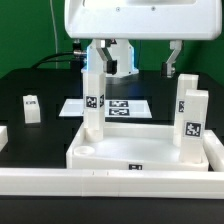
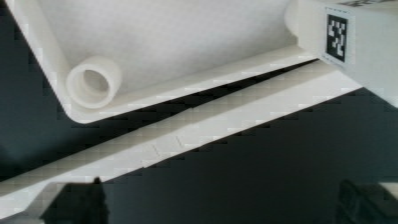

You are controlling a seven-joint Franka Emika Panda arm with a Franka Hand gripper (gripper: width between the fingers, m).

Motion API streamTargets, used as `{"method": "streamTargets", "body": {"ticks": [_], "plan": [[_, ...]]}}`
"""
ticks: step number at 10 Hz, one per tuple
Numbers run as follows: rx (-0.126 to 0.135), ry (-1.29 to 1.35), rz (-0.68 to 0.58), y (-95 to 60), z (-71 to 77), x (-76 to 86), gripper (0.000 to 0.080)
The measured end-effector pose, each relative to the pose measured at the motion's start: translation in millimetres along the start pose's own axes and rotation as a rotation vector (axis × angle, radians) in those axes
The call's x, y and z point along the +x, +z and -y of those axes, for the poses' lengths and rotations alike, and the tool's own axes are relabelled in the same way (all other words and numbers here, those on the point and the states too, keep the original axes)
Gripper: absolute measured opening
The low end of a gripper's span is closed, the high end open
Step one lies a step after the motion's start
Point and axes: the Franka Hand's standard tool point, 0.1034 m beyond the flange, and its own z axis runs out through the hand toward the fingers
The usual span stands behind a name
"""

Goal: Assemble desk

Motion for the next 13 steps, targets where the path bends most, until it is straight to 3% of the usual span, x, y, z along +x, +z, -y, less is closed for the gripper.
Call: {"method": "streamTargets", "body": {"ticks": [1,2,5,6,10,11,13], "plan": [[-0.001,-0.011,0.0,0.2,-1.1,0.0,0.0648],[-0.006,-0.083,0.003,2.9,-11.4,-3.3,0.0648],[-0.038,-0.266,-0.025,18.4,-93.9,-12.3,0.0648],[-0.043,-0.263,-0.023,20.2,-105.0,-9.6,0.0648],[-0.047,-0.309,-0.036,21.4,-105.6,-9.6,0.0648],[-0.062,-0.385,-0.056,25.2,-120.2,-12.6,0.0648],[-0.112,-0.549,-0.078,36.2,-179.3,-25.5,0.0648]]}}
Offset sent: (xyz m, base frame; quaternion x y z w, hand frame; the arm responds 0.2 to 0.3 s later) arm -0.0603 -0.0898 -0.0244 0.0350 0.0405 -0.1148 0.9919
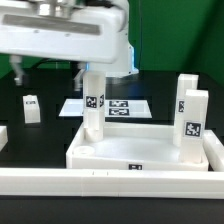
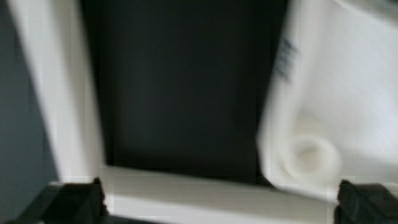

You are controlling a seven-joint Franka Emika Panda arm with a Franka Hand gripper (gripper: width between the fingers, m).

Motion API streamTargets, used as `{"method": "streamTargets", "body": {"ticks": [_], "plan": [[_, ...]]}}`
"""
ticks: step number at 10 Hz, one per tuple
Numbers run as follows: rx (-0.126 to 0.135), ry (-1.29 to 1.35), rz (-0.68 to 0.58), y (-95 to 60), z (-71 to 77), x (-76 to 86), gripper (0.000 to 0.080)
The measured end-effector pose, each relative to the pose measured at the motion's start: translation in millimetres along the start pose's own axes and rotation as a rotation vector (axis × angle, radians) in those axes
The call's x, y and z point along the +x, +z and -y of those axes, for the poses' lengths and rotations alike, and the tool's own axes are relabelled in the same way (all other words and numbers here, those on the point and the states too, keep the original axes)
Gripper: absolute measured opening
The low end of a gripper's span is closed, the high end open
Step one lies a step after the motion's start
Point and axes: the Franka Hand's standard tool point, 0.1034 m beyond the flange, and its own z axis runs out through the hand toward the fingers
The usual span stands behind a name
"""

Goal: Assemble desk

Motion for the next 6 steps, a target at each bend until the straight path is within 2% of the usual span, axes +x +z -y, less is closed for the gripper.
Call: {"method": "streamTargets", "body": {"ticks": [2,5,6], "plan": [[-0.015,-0.038,0.018,9.2,-25.1,-22.7,0.0648],[-0.014,-0.024,0.02,9.8,-24.5,-22.6,0.0648],[-0.006,-0.051,0.032,10.6,-25.5,-26.1,0.0648]]}}
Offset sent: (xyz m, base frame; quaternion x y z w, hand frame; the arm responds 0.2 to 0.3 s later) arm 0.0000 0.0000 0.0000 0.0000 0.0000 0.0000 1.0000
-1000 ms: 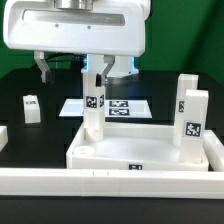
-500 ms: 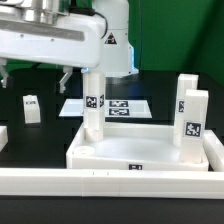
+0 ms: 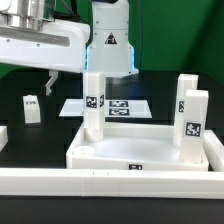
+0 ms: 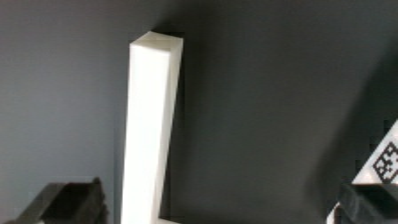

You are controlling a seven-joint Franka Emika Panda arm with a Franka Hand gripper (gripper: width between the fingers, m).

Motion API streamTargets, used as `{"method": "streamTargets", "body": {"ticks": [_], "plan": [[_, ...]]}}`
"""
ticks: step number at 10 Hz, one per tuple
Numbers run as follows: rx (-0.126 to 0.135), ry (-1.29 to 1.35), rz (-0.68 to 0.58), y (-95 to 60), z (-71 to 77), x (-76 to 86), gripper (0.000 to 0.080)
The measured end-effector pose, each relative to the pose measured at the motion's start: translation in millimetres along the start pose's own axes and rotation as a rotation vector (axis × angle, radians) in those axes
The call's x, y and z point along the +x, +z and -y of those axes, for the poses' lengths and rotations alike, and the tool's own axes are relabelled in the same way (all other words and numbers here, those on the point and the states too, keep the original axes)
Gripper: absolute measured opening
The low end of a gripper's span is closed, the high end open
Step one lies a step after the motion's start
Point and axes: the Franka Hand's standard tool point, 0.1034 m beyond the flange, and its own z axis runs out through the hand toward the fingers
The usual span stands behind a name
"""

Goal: Assemble desk

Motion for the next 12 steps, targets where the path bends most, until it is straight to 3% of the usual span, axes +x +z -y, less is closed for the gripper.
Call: {"method": "streamTargets", "body": {"ticks": [1,2,3,4,9,12], "plan": [[0.017,-0.035,0.028,2.3,-4.9,-10.0,0.0648],[0.009,-0.116,0.025,3.9,-13.6,-17.0,0.0648],[0.034,-0.105,0.055,6.6,-15.7,-25.1,0.0648],[0.071,-0.07,0.114,8.4,-6.9,-23.9,0.0648],[0.146,-0.091,0.348,13.3,13.2,-15.6,0.0648],[0.198,-0.079,0.552,21.8,6.3,-43.5,0.0648]]}}
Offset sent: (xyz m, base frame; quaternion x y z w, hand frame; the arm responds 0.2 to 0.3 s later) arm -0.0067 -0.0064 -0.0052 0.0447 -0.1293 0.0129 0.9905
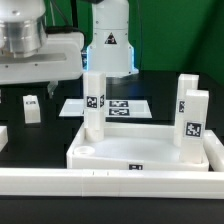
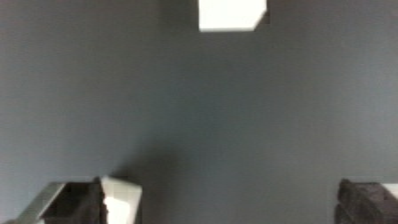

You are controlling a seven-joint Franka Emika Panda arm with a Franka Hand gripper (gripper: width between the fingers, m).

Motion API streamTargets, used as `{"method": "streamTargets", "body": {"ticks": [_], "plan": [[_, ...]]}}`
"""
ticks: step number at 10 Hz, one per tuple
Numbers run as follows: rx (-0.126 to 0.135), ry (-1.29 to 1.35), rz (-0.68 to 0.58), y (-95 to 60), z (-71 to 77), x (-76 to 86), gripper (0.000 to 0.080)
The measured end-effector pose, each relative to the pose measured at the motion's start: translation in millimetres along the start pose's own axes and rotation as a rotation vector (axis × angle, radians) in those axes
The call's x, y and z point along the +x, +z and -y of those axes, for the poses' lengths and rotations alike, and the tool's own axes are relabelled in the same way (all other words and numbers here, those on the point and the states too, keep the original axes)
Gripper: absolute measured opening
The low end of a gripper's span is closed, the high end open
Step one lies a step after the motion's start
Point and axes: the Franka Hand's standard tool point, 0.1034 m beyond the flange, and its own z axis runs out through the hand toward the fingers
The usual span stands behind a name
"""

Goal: Assemble desk

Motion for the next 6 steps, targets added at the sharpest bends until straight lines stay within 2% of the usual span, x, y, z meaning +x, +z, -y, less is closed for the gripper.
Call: {"method": "streamTargets", "body": {"ticks": [1,2,3,4,5,6], "plan": [[0.018,0.011,0.067,0.6,0.4,-3.0,0.0648],[0.02,0.007,0.151,1.2,3.2,-1.9,0.0648],[0.017,0.003,0.17,2.5,2.6,3.5,0.0648],[0.041,0.003,0.244,5.3,7.3,-2.7,0.0648],[0.039,0.002,0.255,7.1,5.6,0.4,0.0648],[0.044,0.01,0.26,13.3,0.0,-6.4,0.0648]]}}
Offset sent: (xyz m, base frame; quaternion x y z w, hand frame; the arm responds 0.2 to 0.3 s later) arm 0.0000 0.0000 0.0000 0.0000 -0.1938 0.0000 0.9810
